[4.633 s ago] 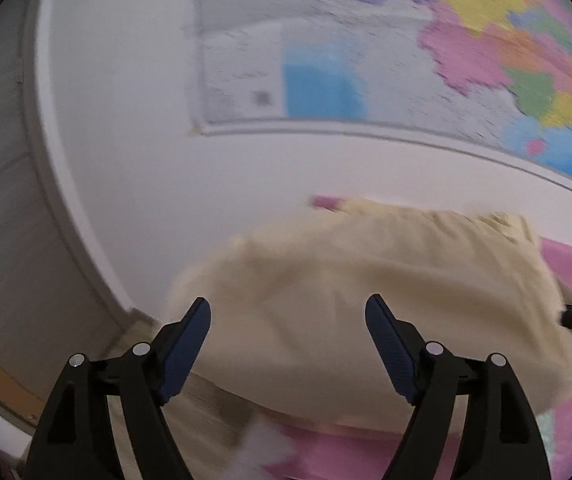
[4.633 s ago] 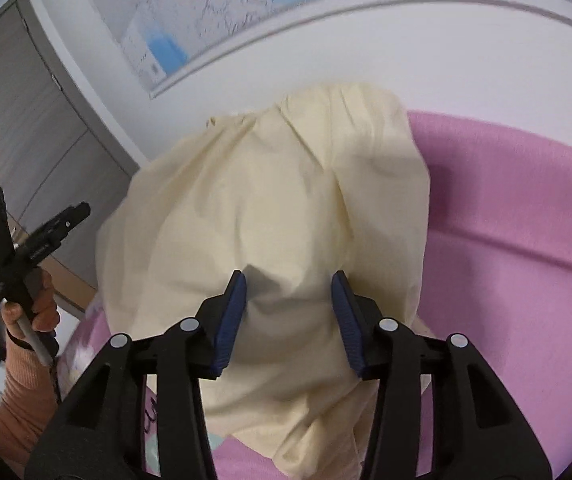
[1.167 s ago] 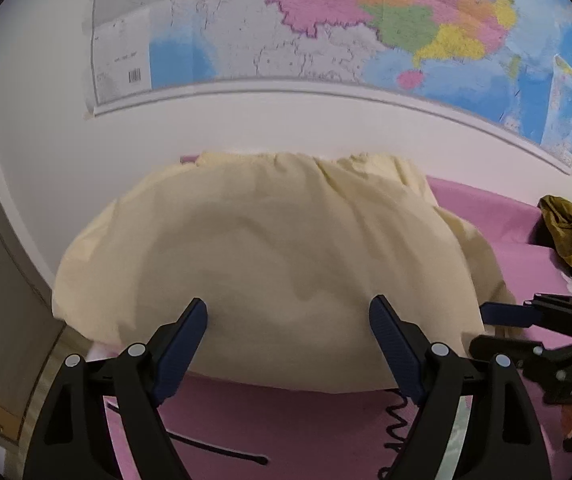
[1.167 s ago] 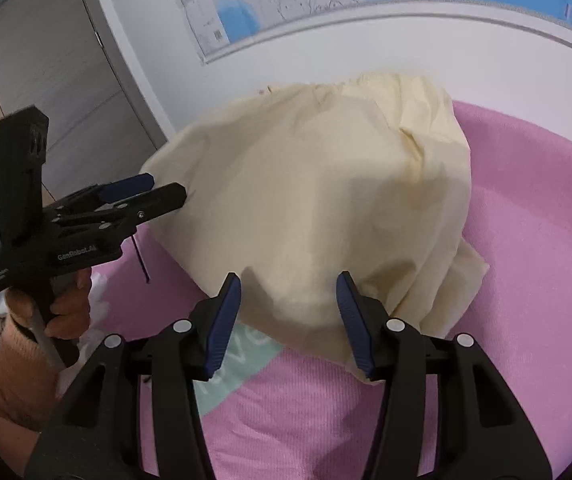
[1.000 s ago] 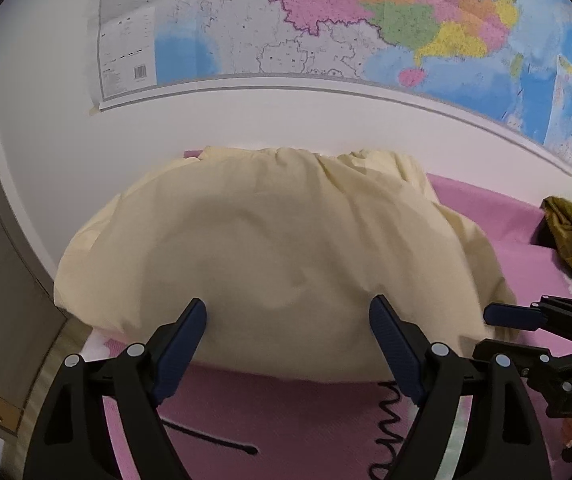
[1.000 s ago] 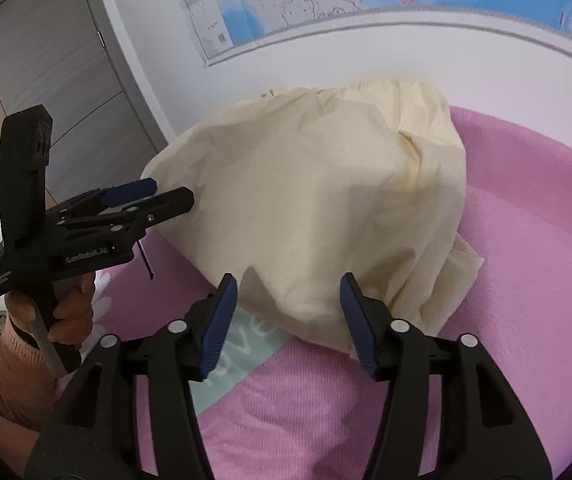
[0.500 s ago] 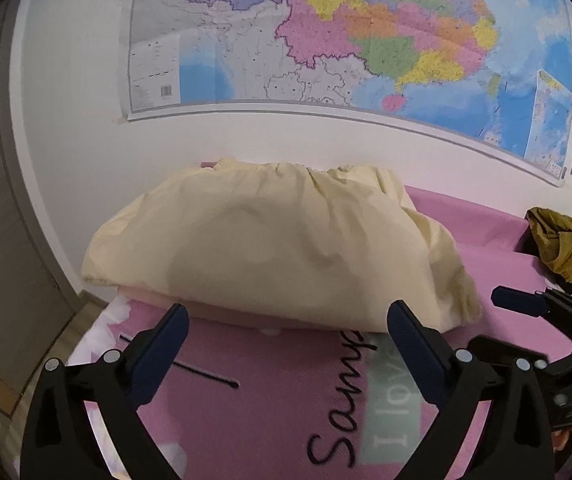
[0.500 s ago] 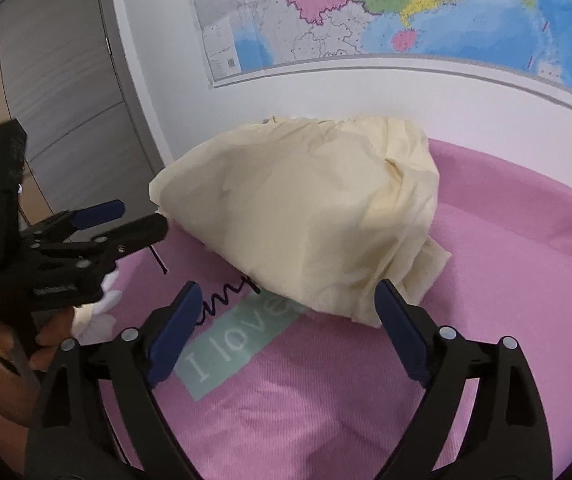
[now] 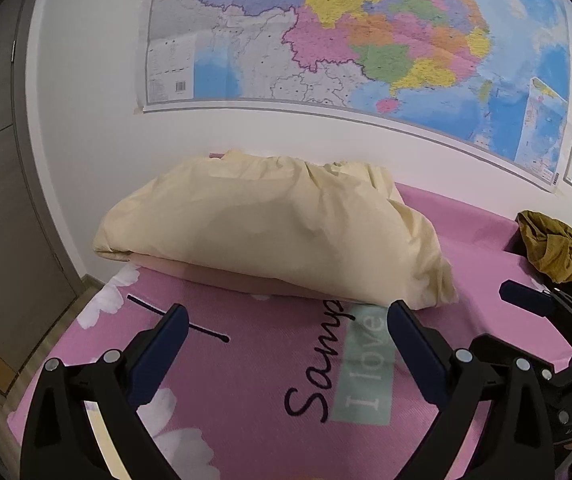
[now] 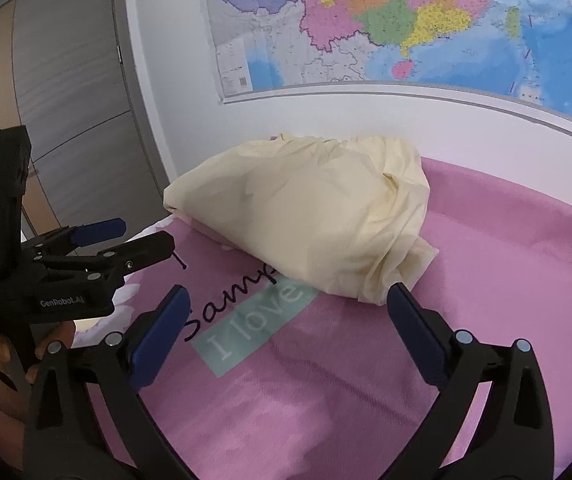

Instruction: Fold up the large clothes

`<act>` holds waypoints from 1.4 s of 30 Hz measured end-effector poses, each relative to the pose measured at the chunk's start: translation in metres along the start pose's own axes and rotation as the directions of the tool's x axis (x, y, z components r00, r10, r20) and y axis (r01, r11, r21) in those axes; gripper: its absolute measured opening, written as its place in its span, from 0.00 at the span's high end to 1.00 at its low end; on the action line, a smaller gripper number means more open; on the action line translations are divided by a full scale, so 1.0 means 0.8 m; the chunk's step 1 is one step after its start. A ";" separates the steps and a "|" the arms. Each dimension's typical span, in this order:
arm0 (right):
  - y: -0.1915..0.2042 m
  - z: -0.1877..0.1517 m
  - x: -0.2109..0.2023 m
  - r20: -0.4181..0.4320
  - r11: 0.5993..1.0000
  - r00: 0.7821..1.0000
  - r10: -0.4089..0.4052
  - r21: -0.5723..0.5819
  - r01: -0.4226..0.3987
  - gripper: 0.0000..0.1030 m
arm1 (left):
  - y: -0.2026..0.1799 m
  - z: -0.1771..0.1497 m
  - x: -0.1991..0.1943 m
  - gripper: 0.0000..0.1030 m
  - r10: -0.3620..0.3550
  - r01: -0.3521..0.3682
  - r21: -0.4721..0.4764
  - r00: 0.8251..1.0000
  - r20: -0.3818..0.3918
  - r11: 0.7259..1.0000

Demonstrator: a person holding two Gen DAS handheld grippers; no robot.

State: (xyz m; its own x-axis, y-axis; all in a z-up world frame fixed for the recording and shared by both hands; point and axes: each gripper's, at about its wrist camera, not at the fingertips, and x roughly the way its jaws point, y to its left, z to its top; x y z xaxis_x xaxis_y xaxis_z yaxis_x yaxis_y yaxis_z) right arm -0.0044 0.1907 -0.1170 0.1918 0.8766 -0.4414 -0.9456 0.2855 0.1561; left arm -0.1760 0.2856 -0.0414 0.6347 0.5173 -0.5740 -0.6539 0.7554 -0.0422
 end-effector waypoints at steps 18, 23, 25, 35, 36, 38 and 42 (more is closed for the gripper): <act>0.011 -0.018 -0.035 0.028 1.000 1.000 0.010 0.024 -0.010 0.06 | -0.006 -0.014 -0.034 0.07 0.026 -0.026 -0.003 0.999 0.038 1.000; 0.013 -0.020 -0.042 0.033 1.000 0.999 0.009 0.023 -0.009 0.06 | -0.006 -0.018 -0.035 0.07 0.020 -0.019 -0.006 0.999 0.026 1.000; 0.013 -0.021 -0.043 0.034 1.000 0.999 0.008 0.024 -0.009 0.06 | -0.007 -0.019 -0.037 0.07 0.018 -0.018 -0.005 1.000 0.025 1.000; 0.017 -0.024 -0.050 0.042 1.000 0.999 0.010 0.029 -0.011 0.06 | -0.006 -0.023 -0.041 0.07 0.014 -0.014 -0.003 0.999 0.030 1.000; 0.017 -0.024 -0.050 0.041 0.999 0.999 0.011 0.030 -0.012 0.06 | -0.006 -0.023 -0.041 0.07 0.012 -0.012 -0.005 0.999 0.031 1.000; 0.017 -0.025 -0.051 0.040 0.999 0.999 0.010 0.032 -0.011 0.06 | -0.006 -0.024 -0.042 0.07 0.013 -0.013 -0.005 0.999 0.033 1.000; 0.017 -0.025 -0.053 0.041 0.999 0.999 0.012 0.033 -0.013 0.06 | -0.006 -0.024 -0.044 0.07 0.015 -0.015 -0.004 0.999 0.035 1.000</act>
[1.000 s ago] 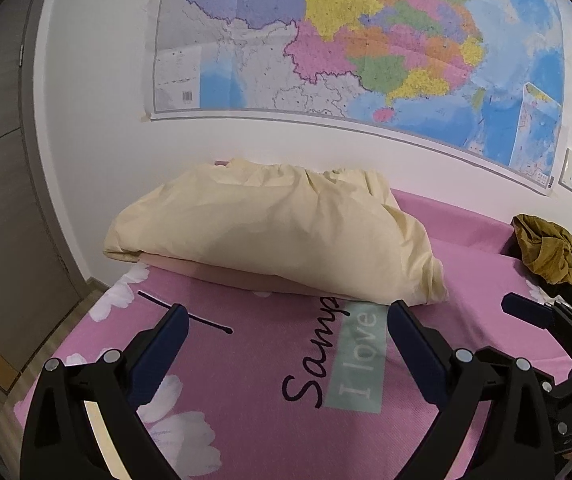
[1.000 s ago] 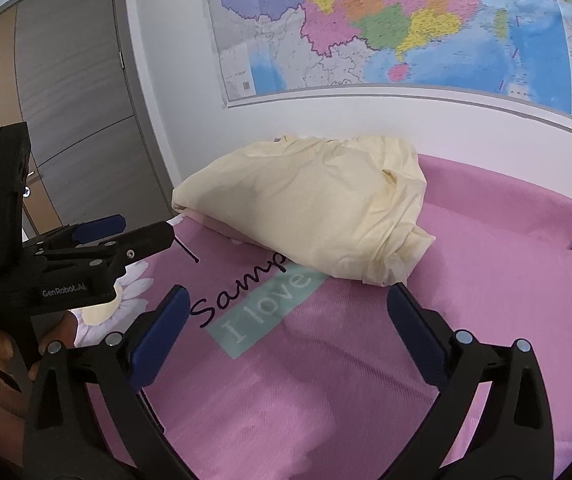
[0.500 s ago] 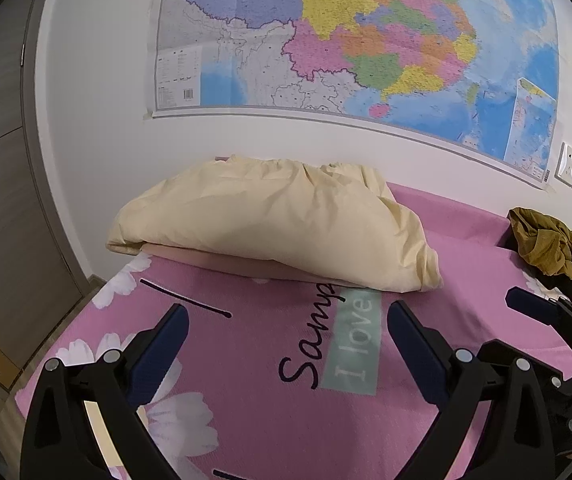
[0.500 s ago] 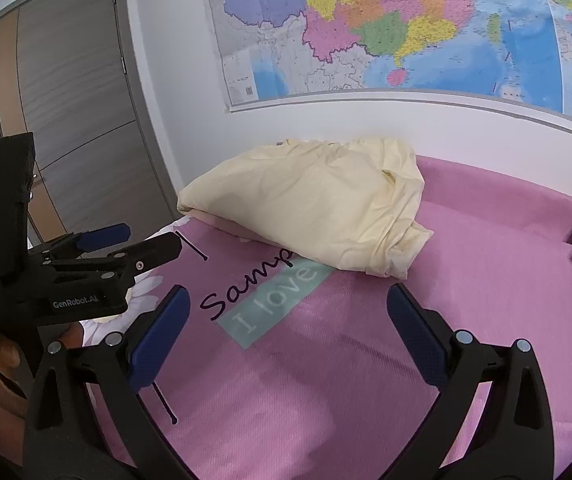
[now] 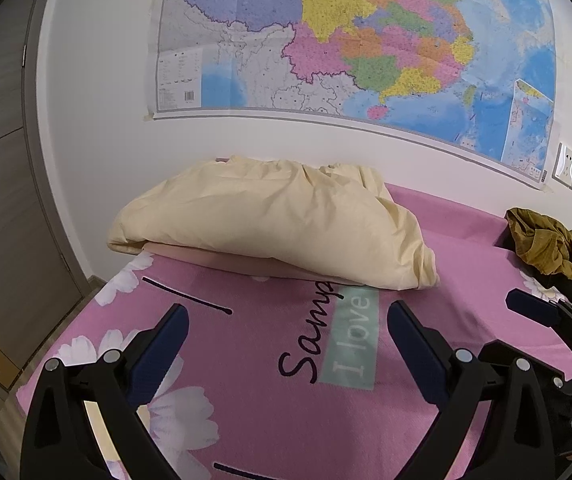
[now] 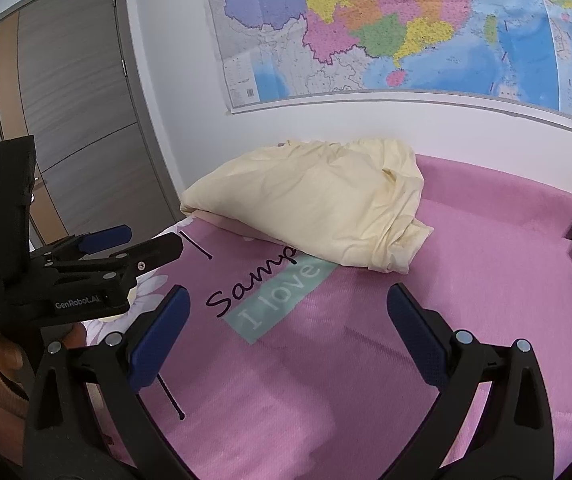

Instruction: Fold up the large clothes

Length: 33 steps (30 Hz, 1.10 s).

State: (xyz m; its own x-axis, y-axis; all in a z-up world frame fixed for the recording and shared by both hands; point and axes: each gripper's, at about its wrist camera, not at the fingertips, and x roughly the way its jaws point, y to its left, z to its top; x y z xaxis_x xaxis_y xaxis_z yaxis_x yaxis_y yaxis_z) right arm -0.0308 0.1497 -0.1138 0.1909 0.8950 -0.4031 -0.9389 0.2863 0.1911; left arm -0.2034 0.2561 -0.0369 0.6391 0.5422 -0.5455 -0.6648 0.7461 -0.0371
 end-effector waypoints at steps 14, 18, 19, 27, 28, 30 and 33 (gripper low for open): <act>0.001 -0.002 -0.003 0.000 1.000 1.000 0.002 0.007 -0.002 0.06 | 0.001 -0.001 -0.008 0.07 0.012 -0.012 0.001 1.000 0.018 1.000; 0.002 -0.002 -0.004 0.001 1.000 1.000 0.003 0.008 -0.003 0.06 | 0.001 -0.001 -0.010 0.07 0.011 -0.011 0.006 1.000 0.021 1.000; 0.001 -0.002 -0.003 0.001 1.000 1.000 0.003 0.007 -0.003 0.06 | 0.001 -0.001 -0.010 0.07 0.011 -0.011 0.006 1.000 0.022 1.000; 0.003 -0.002 -0.003 0.002 1.000 1.000 0.005 0.008 -0.005 0.06 | 0.002 -0.001 -0.010 0.07 0.006 -0.006 0.004 1.000 0.017 1.000; 0.003 -0.001 -0.003 0.002 1.000 1.000 0.004 0.008 -0.004 0.06 | 0.001 -0.001 -0.011 0.07 0.007 -0.007 0.005 1.000 0.020 1.000; 0.004 -0.001 -0.004 0.005 1.000 1.000 0.004 0.008 -0.004 0.06 | 0.002 -0.001 -0.010 0.07 0.007 -0.007 0.006 1.000 0.019 1.000; 0.003 -0.001 -0.004 0.005 1.000 1.000 0.004 0.010 -0.004 0.06 | 0.001 -0.001 -0.011 0.07 0.006 -0.006 0.005 1.000 0.018 1.000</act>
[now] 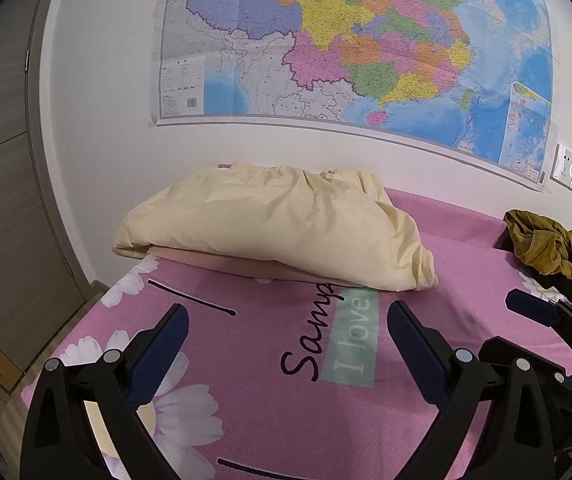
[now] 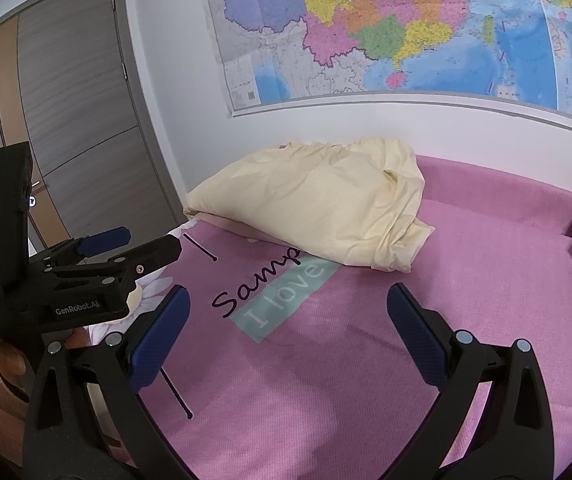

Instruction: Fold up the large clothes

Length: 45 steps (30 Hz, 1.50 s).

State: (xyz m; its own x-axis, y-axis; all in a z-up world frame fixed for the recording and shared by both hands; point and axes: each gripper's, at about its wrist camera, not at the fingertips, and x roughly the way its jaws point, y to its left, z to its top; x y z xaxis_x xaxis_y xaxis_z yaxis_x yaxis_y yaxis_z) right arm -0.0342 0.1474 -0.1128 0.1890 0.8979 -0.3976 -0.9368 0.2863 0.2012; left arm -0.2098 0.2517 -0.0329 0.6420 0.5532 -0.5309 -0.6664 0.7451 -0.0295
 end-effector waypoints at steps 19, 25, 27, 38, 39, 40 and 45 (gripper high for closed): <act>-0.001 -0.001 0.000 0.000 1.000 1.000 0.001 0.007 -0.001 0.06 | -0.005 -0.001 -0.002 0.07 -0.001 0.001 0.008 1.000 -0.003 1.000; -0.001 -0.002 0.000 -0.001 1.000 1.000 0.000 0.012 0.000 0.06 | -0.005 -0.002 -0.002 0.07 0.001 -0.001 0.007 1.000 -0.004 1.000; -0.001 -0.002 0.000 -0.001 1.000 1.000 -0.003 0.011 0.003 0.06 | -0.005 -0.002 -0.002 0.07 0.001 -0.001 0.007 1.000 -0.003 1.000; -0.001 -0.003 0.001 -0.005 1.000 1.000 0.002 0.013 -0.002 0.06 | -0.003 -0.005 -0.001 0.07 0.000 0.000 0.004 1.000 -0.010 1.000; 0.000 -0.003 0.001 -0.004 1.000 1.000 -0.001 0.012 0.001 0.06 | -0.003 -0.005 -0.001 0.07 -0.001 0.001 0.003 1.000 -0.010 1.000; 0.000 -0.002 0.001 -0.004 1.000 1.000 0.000 0.013 0.000 0.06 | -0.003 -0.005 0.000 0.07 0.001 -0.001 0.004 1.000 -0.011 1.000; 0.002 -0.003 0.002 -0.007 1.000 1.000 0.001 0.013 -0.001 0.06 | -0.003 -0.006 0.000 0.07 0.002 -0.002 0.001 1.000 -0.015 1.000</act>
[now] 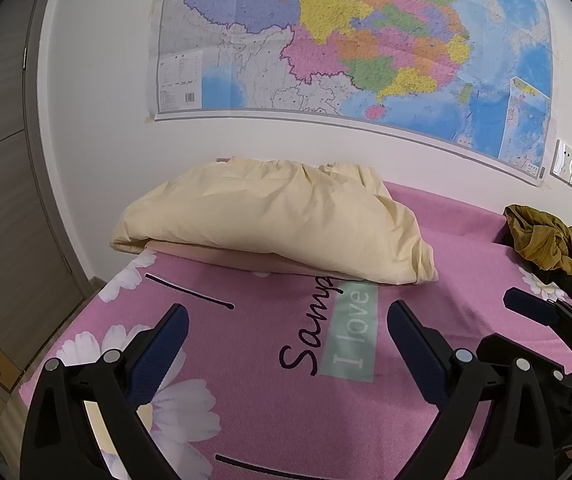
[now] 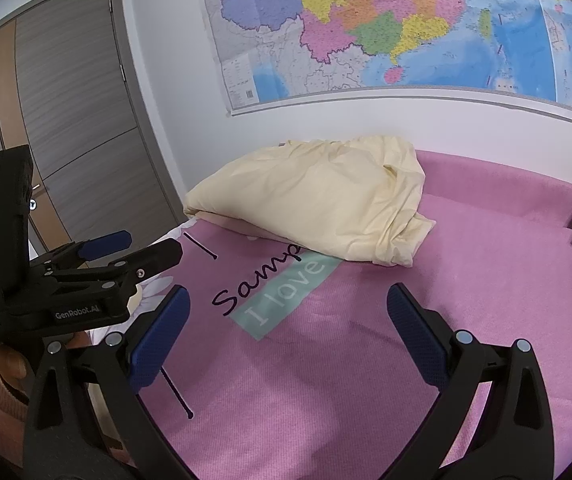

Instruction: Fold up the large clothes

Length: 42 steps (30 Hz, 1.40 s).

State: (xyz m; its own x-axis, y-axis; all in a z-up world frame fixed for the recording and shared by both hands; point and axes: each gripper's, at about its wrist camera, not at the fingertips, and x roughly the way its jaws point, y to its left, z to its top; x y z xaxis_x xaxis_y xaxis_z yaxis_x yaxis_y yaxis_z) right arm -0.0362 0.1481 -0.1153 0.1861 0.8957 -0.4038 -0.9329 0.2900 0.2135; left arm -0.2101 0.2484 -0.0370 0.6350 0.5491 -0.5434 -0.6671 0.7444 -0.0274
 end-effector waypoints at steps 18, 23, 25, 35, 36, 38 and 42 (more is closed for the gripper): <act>0.000 -0.001 0.000 0.003 1.000 1.000 0.001 0.000 -0.001 0.06 | 0.001 -0.003 -0.001 0.07 -0.001 0.001 -0.001 1.000 -0.002 1.000; -0.001 -0.001 -0.001 0.003 1.000 1.000 0.002 0.001 -0.002 0.06 | 0.000 -0.003 0.000 0.07 -0.002 0.002 -0.001 1.000 -0.005 1.000; -0.001 -0.001 0.000 0.001 1.000 1.000 0.005 0.003 -0.005 0.06 | 0.001 -0.004 0.000 0.07 -0.001 0.001 -0.002 1.000 -0.006 1.000; 0.000 -0.002 -0.001 0.001 1.000 1.000 0.001 0.004 -0.001 0.06 | -0.002 -0.005 0.001 0.07 0.000 0.000 -0.004 1.000 -0.011 1.000; 0.000 -0.002 0.000 0.001 1.000 1.000 -0.001 0.005 0.001 0.06 | -0.003 -0.005 0.001 0.07 0.000 0.000 -0.002 1.000 -0.012 1.000; 0.000 -0.002 -0.001 0.003 1.000 1.000 0.001 0.006 -0.001 0.06 | -0.004 -0.005 0.002 0.07 0.000 0.000 -0.001 1.000 -0.013 1.000; -0.001 -0.002 -0.001 0.002 1.000 1.000 0.003 0.005 -0.003 0.06 | -0.004 -0.005 0.003 0.07 -0.001 0.001 -0.002 1.000 -0.014 1.000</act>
State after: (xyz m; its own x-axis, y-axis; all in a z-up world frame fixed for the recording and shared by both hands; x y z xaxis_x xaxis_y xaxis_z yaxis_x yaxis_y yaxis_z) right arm -0.0361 0.1467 -0.1164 0.1841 0.8971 -0.4017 -0.9318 0.2893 0.2191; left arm -0.2076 0.2458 -0.0415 0.6299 0.5431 -0.5552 -0.6676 0.7439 -0.0297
